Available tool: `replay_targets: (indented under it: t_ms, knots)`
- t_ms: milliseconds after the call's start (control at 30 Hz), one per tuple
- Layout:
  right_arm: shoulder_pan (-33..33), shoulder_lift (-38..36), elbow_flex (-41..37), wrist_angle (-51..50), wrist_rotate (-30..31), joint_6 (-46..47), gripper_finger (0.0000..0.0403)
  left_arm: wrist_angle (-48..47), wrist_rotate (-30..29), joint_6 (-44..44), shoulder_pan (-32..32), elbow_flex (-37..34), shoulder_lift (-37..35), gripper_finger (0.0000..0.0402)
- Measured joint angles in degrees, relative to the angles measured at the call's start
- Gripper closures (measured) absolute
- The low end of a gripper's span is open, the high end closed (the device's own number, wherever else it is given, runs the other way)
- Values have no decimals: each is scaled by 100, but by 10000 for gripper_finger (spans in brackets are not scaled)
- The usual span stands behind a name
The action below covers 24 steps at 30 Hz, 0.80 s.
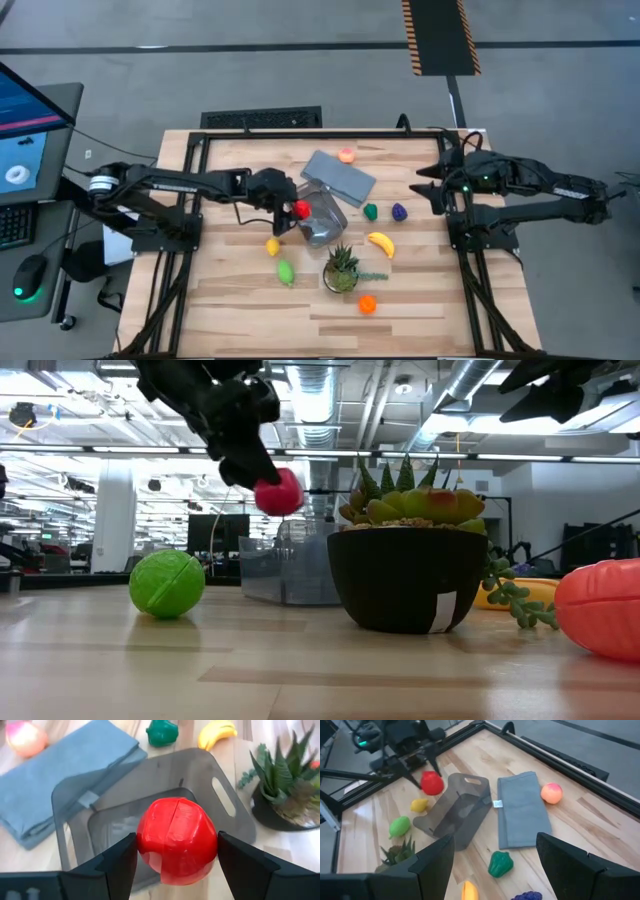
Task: Pick and placing Produce into tupperware
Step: Put the red apple into the black bin
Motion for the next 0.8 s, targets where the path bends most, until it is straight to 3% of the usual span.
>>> replay_targets:
  t_ms: [800]
  knots:
    - [94,47,0,136,5,1,100,835,-557,75,7,-2,541,162]
